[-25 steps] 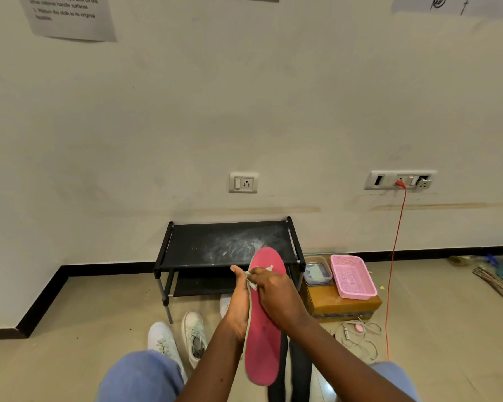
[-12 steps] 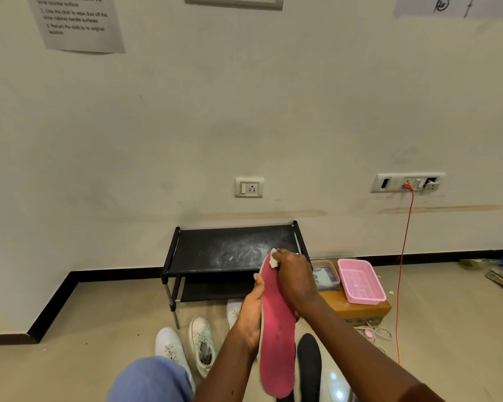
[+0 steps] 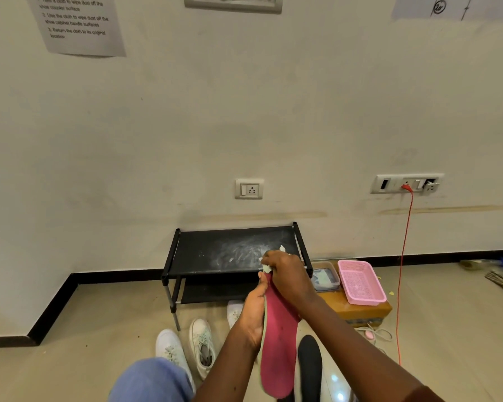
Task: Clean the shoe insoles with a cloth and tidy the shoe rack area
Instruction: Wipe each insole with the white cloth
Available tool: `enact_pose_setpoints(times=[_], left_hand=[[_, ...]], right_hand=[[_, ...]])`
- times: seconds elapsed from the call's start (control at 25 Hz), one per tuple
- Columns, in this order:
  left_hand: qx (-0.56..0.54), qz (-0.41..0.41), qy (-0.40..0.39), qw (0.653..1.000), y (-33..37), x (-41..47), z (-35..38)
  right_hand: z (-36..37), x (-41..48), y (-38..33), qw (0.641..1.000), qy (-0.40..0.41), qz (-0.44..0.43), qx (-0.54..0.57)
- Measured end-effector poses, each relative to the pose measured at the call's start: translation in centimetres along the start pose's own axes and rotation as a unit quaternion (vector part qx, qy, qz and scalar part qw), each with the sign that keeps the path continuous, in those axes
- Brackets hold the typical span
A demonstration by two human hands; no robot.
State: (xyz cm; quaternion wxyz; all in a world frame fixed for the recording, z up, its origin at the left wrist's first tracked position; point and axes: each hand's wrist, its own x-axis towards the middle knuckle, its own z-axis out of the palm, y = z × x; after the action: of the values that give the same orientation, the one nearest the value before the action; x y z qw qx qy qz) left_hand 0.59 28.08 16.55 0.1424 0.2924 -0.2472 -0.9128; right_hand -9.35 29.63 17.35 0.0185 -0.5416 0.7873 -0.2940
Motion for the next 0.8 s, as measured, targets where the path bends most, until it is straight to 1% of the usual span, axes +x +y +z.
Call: enact_pose_setpoints(times=[0.12,0.28,0.36,0.44,0.6,0.76,0.8], left_hand=[[0.000,0.012,0.006,1.000,0.1,0.2,-0.1],[-0.012,0.030,0.015,0.999,0.0,0.4,-0.5],[-0.010,0.033,0.004,0.999,0.0,0.2,-0.4],[-0.008,0.039,-0.005,0.999,0.0,0.0,-0.5],[-0.019,0.036,0.001,0.999,-0.2,0.4,-1.0],[-0.124,0.049,-0.007,0.991,0.0,0.7,-0.9],[-0.137,0.053,-0.008,0.989,0.0,0.8,-1.0]], right_hand=[[-0.6,0.0,0.0,0.999,0.043,0.025,-0.013],[-0.8,0.1,0.4,0.989,0.072,0.131,-0.022],[-0.6,-0.1,0.2,0.986,0.076,0.145,-0.014],[-0.4,-0.5,-0.1,0.990,0.074,0.120,-0.020],[-0.1,-1.4,-0.8,0.997,0.060,0.040,-0.026],[0.3,-3.0,-2.0,0.998,0.034,-0.047,0.000],[0.3,-3.2,-2.0,0.998,0.022,-0.055,0.001]])
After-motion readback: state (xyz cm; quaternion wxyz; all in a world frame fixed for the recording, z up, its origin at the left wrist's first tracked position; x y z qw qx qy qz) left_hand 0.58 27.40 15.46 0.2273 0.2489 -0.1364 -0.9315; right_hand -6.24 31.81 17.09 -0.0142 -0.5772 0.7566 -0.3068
